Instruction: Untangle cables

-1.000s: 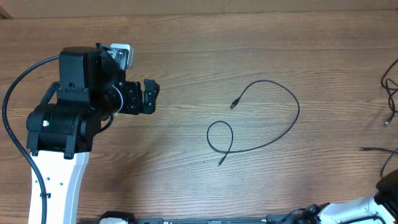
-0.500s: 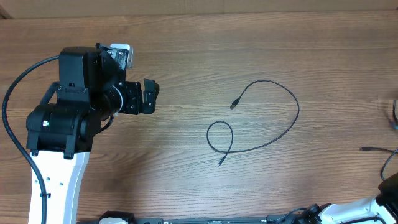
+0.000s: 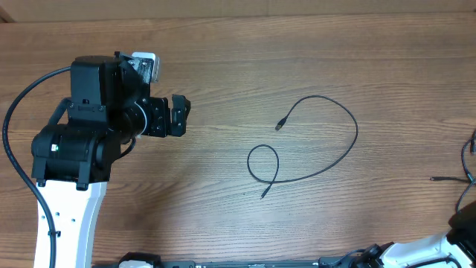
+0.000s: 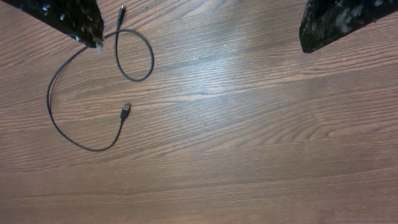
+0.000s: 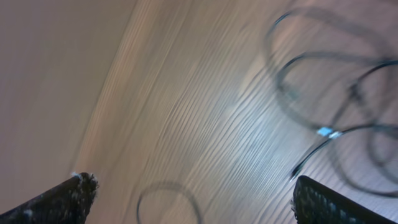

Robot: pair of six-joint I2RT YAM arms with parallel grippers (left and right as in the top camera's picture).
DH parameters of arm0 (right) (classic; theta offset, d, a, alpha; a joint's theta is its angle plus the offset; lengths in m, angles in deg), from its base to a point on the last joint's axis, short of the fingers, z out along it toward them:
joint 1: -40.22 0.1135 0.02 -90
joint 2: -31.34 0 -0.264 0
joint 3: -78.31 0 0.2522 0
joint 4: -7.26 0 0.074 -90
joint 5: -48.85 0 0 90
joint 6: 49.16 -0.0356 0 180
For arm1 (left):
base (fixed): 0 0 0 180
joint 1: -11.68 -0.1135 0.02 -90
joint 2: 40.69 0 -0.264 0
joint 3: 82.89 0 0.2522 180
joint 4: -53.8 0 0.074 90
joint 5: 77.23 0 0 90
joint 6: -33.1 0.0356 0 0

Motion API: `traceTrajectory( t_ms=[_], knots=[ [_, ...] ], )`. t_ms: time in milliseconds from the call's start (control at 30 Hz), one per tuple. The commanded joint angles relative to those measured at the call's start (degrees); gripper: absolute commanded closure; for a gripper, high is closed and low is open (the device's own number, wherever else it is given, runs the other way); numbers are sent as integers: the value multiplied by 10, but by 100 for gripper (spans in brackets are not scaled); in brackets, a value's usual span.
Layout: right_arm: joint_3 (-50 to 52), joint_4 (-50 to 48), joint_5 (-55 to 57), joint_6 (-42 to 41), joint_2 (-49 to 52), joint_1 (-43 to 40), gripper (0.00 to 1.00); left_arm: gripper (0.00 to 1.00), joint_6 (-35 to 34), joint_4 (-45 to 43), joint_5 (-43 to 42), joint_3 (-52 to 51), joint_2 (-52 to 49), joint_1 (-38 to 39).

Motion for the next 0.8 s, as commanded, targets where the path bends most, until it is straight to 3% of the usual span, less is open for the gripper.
traceTrajectory(
  t_ms=[0,200,300,467,767],
  knots=[
    [-3,36,-58,76,-13,56,0,0,-3,-1,1,5,-2,1],
    [66,64,-45,109,-13,156,0,0,-3,-1,1,5,-2,1],
    [150,57,-45,108,-13,202,0,0,-3,-1,1,5,-2,1],
    [336,-25,-68,96,-13,234,0,0,-3,-1,1,5,-2,1],
    [532,-142,-141,146,-13,259,0,0,-3,-1,1,5,-2,1]
  ],
)
